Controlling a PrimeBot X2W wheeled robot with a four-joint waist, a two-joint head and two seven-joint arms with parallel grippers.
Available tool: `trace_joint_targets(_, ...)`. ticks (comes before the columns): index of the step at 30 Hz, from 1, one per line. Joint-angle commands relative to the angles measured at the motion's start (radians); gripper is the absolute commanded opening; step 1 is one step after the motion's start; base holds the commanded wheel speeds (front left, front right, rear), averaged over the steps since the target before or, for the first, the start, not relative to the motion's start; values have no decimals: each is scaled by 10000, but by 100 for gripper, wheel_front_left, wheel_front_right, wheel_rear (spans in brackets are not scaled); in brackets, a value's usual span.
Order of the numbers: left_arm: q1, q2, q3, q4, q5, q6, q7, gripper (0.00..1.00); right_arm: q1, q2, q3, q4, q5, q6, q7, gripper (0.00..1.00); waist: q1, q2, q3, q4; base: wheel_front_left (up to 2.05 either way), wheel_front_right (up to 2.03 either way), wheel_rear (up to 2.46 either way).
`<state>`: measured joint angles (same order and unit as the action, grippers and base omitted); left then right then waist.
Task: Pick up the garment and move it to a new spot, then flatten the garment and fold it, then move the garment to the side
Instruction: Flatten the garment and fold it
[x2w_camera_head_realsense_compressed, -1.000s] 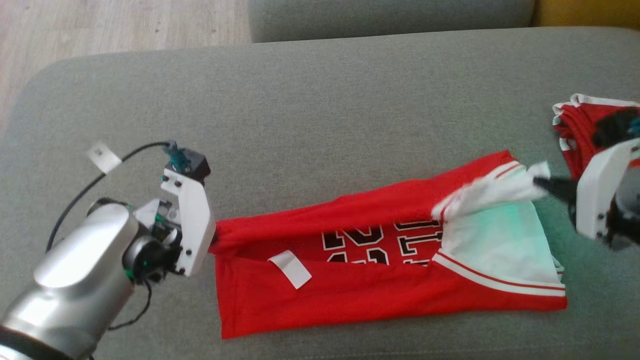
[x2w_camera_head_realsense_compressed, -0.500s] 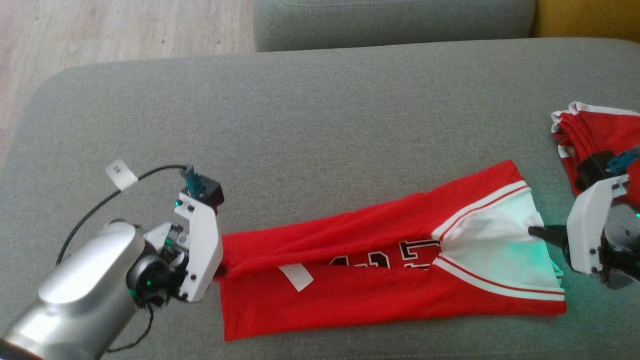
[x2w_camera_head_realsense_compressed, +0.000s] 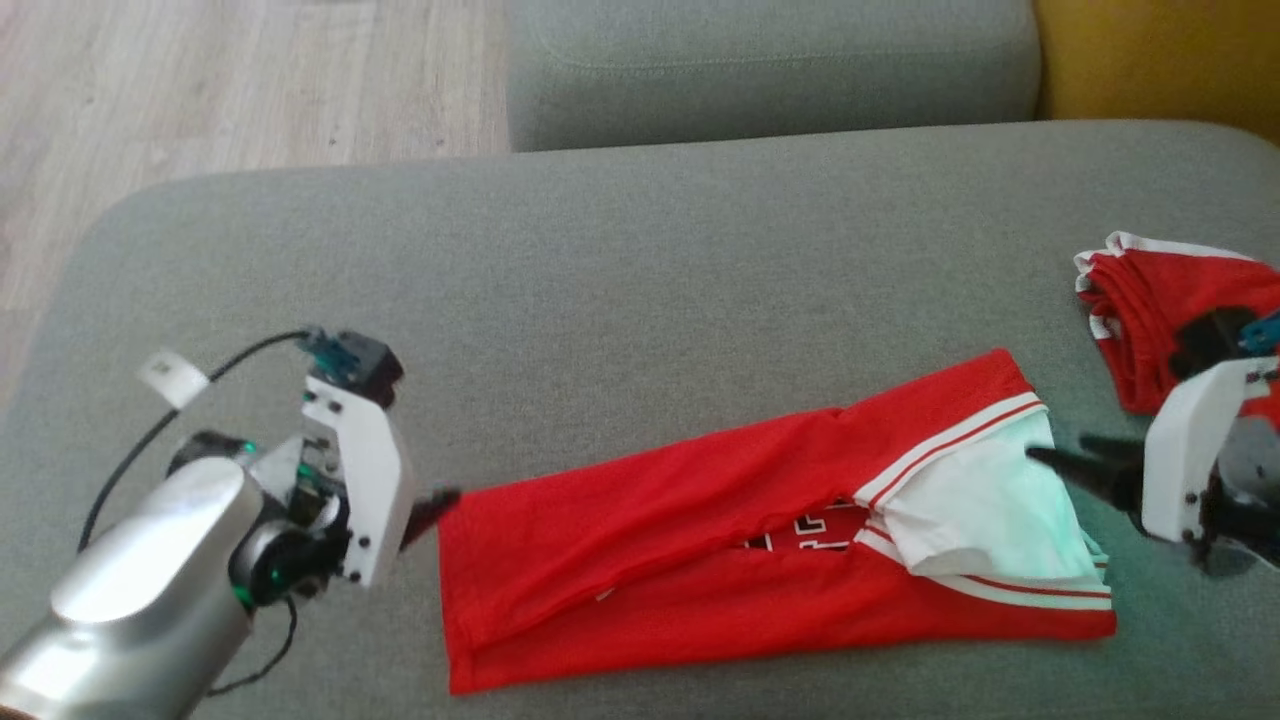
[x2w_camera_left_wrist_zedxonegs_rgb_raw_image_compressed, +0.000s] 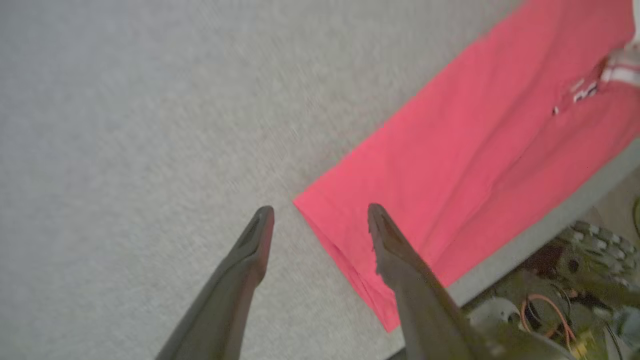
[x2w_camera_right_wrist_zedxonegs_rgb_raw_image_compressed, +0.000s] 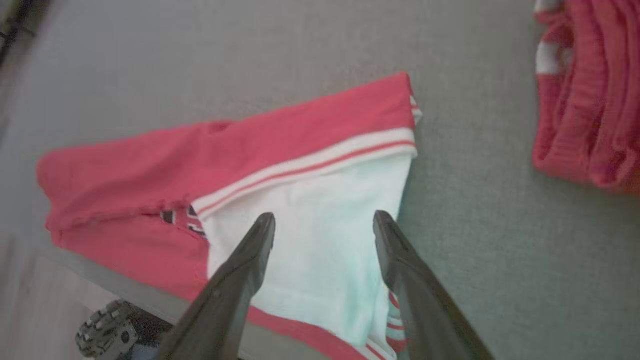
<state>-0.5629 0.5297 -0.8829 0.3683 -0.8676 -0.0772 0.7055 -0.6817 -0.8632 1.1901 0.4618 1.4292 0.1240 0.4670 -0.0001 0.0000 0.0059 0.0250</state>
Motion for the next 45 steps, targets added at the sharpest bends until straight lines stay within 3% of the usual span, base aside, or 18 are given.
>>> trace_joint_targets(1, -640, 453, 728, -326, 253, 190, -630, 100, 81, -466, -444, -430, 164, 67, -562, 100, 1, 0, -112, 2, 0, 0, 0)
trace_joint_targets(4, -542, 475, 1101, -632, 644, 640, -1907, 100, 253, -692, -1045, -1044, 196, 67, -1952, 100, 1, 0, -183, 1, 0, 0, 0)
trace_joint_targets(12, 397, -18, 2427, -1651, 1548, 2564, -6203, 100, 1135, -597, -2692, -1530, -945, 67, -6721, 100, 1, 0, -293, -17, 0, 0, 0)
trace_joint_targets(15, 987, -242, 2862, -2024, 1824, 3200, -7797, 100, 1566, -28, -3636, -1119, -1761, 67, -7236, 100, 1, 0, -316, -74, 0, 0, 0)
trace_joint_targets(16, 987, -242, 2862, -2024, 1824, 3200, -7797, 100, 1566, -28, -3636, -1119, -1761, 67, -7236, 100, 1, 0, -316, -74, 0, 0, 0)
trace_joint_targets(17, 1425, -353, 3092, -2174, 2010, 3625, -8695, 100, 1901, 663, -4932, -919, -2466, 67, -7276, 100, 1, 0, -313, -125, 0, 0, 0)
trace_joint_targets(18, 1645, -422, 3200, -2228, 2087, 3827, -9037, 100, 2180, 1025, -5591, -919, -2966, 67, -7279, 100, 1, 0, -306, -141, 0, 0, 0)
trace_joint_targets(19, 1645, -422, 3200, -2228, 2087, 3827, -9037, 100, 2180, 1025, -5591, -919, -2966, 67, -7279, 100, 1, 0, -306, -141, 0, 0, 0)
trace_joint_targets(22, 2302, -708, 3649, -2465, 2438, 4508, -9564, 100, 3308, 2225, -7468, -1053, -4302, 67, -7283, 100, 1, 0, -269, -177, 0, 0, 0)
trace_joint_targets(25, 2993, -1109, 4031, -2676, 2750, 4857, -9658, 100, 4372, 3256, -8886, -1311, -5786, 67, -7285, 100, 1, 0, -233, -191, 0, 0, 0)
trace_joint_targets(29, 4104, -1844, 4889, -3053, 3501, 4938, -9669, 100, 5707, 4511, -10210, -1631, -7555, 67, -7284, 100, 1, 0, -158, -221, 0, 0, 0)
trace_joint_targets(31, 4499, -2167, 5269, -3147, 3728, 4820, -9670, 100, 5932, 4788, -10463, -1664, -7963, 67, -7171, 100, 1, 0, -126, -240, 0, 0, 0)
trace_joint_targets(38, 4855, -3188, 5887, -3002, 4421, 3933, -9672, 100, 5913, 5120, -10793, -1350, -8520, 67, -5949, 100, 1, 0, 52, -85, 0, 0, 0)
trace_joint_targets(45, 4667, -3761, 6253, -2552, 4929, 3217, -9672, 100, 4689, 5206, -10590, 92, -8181, 67, -3507, 100, 1, 0, 239, 36, 0, 0, 0)
